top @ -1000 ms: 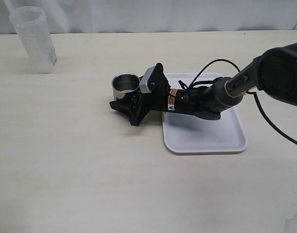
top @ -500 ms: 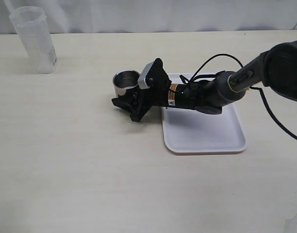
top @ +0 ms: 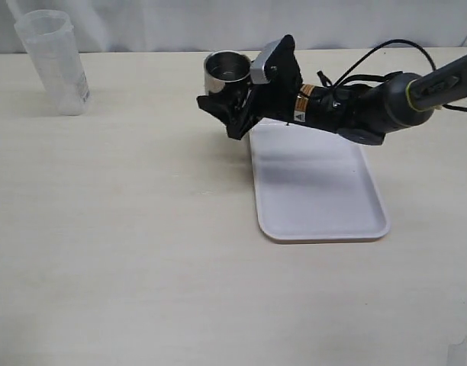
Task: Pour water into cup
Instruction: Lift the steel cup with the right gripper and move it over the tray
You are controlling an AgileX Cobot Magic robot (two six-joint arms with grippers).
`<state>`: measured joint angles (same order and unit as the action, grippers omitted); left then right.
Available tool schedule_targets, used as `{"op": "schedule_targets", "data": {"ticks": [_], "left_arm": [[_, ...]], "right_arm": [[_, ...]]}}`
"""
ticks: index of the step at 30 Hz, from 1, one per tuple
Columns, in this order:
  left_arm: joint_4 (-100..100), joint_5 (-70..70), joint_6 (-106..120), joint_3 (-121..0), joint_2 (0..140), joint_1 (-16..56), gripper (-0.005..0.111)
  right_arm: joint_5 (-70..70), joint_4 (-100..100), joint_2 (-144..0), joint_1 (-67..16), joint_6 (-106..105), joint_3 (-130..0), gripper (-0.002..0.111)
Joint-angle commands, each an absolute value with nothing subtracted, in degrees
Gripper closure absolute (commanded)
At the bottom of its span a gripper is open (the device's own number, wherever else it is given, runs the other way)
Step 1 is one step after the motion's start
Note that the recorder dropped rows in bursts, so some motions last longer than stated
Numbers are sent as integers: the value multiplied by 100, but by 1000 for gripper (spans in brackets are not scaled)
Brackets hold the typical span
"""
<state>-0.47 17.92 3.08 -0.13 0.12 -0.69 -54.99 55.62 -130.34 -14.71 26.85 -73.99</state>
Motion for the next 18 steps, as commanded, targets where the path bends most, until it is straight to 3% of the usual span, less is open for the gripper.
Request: {"op": "schedule_targets", "data": {"ticks": [1,8,18], "left_arm": [[-72,1752,287,0,0,-68,107],[-61,1752,287,0,0,-68,107],[-61,1752,287,0,0,-68,107]], "right_arm": [[-5725,5460,-12760,-1103,2739,-7092,104],[-6030,5214,-12689,-378,2432,-6365,104],[-5960,5192,-12708,-191,2057,-6032,104]]}}
